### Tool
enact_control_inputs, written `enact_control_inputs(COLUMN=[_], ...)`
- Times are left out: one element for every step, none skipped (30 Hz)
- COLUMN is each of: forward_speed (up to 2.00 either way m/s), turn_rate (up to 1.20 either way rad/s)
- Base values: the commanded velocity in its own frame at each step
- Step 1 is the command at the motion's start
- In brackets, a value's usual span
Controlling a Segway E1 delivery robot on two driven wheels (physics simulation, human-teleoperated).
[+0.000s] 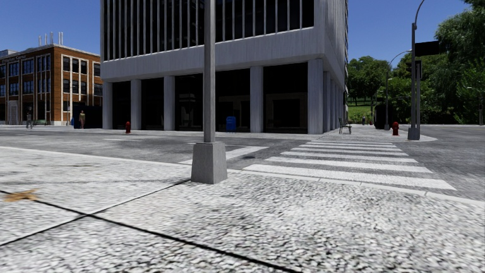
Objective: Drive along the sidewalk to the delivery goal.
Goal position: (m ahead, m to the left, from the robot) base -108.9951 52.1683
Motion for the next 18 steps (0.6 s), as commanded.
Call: enact_control_inputs(forward_speed=[0.0, 0.0, 0.0, 0.0, 0.0, 0.0, 0.0, 0.0, 0.0, 0.0, 0.0, 0.0, 0.0, 0.0, 0.0, 0.0, 0.0, 0.0], turn_rate=[0.0, 0.0, 0.0, 0.0, 0.0, 0.0, 0.0, 0.0, 0.0, 0.0, 0.0, 0.0, 0.0, 0.0, 0.0, 0.0, 0.0, 0.0])
